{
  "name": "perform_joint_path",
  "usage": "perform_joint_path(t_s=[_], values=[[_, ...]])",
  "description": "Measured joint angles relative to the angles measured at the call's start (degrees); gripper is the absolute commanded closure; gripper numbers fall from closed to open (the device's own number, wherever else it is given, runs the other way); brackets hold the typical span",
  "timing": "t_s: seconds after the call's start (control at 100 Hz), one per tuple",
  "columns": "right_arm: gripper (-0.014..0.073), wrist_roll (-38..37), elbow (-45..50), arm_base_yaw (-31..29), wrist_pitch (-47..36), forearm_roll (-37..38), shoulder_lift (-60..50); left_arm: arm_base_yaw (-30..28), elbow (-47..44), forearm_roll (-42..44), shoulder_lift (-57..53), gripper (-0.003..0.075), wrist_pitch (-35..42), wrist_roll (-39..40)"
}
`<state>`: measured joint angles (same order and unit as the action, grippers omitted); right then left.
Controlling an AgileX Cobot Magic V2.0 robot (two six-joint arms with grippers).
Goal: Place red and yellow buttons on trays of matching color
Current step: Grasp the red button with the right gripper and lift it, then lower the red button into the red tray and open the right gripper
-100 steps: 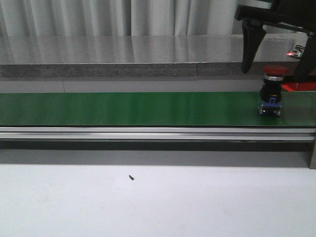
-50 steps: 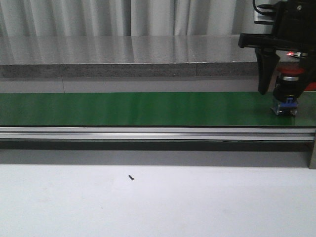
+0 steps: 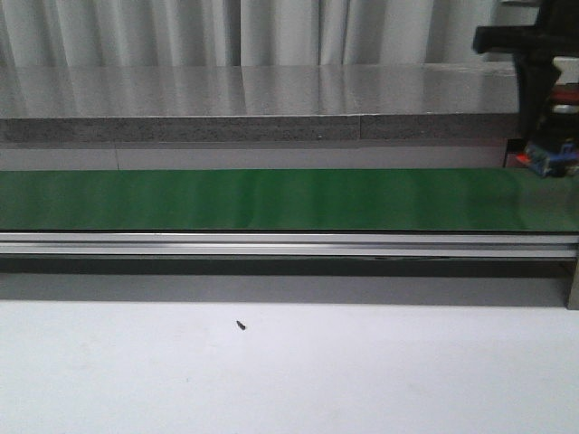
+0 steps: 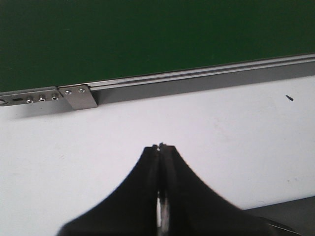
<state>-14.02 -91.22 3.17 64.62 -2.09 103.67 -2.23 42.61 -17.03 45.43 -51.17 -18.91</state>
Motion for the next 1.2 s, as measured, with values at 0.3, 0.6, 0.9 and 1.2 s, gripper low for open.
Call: perform_joint_path(t_s=[0.3, 0.6, 0.9, 1.2], values=[[0.0284, 5.1, -6.2, -12.4, 1.9, 1.5, -1.2, 0.0, 0.0, 0.0, 0.0, 0.0740, -0.1, 0.0], [0.0284, 8.8, -7.0, -17.5, 2.3, 1.5, 2.3, 0.0, 0.0, 0.0, 0.0, 0.0740, -0.1, 0.0], [0.0284, 9.3, -13.8, -17.7, 1.9, 1.5, 10.8, 0.0, 0.0, 0.0, 0.0, 0.0740, -0.1, 0.0], [0.0284, 9.5, -20.4, -17.7, 2.6, 1.4, 19.0, 0.0, 0.0, 0.0, 0.0, 0.0740, -0.1, 0.0]])
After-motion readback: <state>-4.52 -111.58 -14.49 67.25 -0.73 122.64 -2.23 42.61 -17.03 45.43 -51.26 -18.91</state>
